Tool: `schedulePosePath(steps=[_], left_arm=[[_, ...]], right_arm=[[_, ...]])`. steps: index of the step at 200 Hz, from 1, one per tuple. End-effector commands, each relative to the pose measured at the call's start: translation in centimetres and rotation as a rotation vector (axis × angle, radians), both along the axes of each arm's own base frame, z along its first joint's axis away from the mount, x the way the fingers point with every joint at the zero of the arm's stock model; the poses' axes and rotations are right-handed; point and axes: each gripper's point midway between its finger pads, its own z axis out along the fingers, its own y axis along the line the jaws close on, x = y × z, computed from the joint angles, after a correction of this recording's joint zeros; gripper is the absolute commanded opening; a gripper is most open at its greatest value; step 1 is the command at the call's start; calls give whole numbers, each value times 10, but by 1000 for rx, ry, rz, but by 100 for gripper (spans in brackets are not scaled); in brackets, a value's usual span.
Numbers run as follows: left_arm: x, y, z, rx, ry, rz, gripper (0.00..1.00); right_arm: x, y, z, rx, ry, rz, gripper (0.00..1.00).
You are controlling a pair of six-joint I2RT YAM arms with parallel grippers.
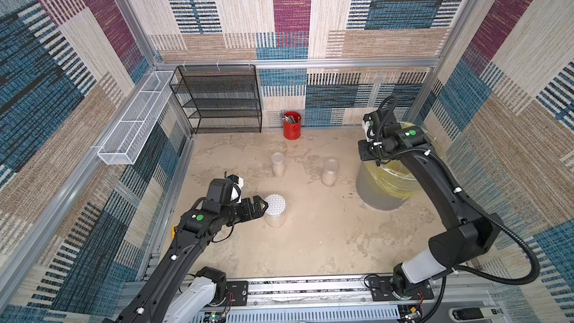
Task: Empty moldy rice from jars
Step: Move the trash bin to the center of the board.
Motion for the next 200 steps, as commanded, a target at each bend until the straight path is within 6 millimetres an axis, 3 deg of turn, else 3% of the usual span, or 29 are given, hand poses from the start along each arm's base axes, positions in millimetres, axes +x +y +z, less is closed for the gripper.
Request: schedulePosePath(steps=[1,20,38,71,123,131,141,154,171,184,190,200], left_arm=[[-2,-2,4,-21,-9,-6,98],[-4,-1,3,-20,-1,-5,99],[-4,-1,-1,-14,12,-5,99],[-3,0,-4,-1,24,4,99],[-2,4,-10,24,33,18,100],[-2,5,-11,28,37,23,100],[-1,7,-13,35,44,36,99],[0,10,-16,45,53,56,99],[1,14,-19,62,58,80,99],[1,19,-20,86,61,101,99],[0,22,-21,95,61,110,99],[0,26,-21,112,58,128,99]], right_arm=[[-19,22,-4,110,38,29,4],[-27,26,-4,106,35,29,5],[-31,29,-17,108,54,49,5],[-26,49,-5,162,32,109,5],[-23,54,2,172,22,119,23],[-24,57,6,187,14,128,28],[-26,58,9,196,6,131,43],[-26,56,9,189,5,122,49],[-26,49,12,169,-8,90,63],[-24,43,23,163,-42,57,73],[-24,41,30,166,-65,43,83],[-23,38,44,175,-107,28,85]])
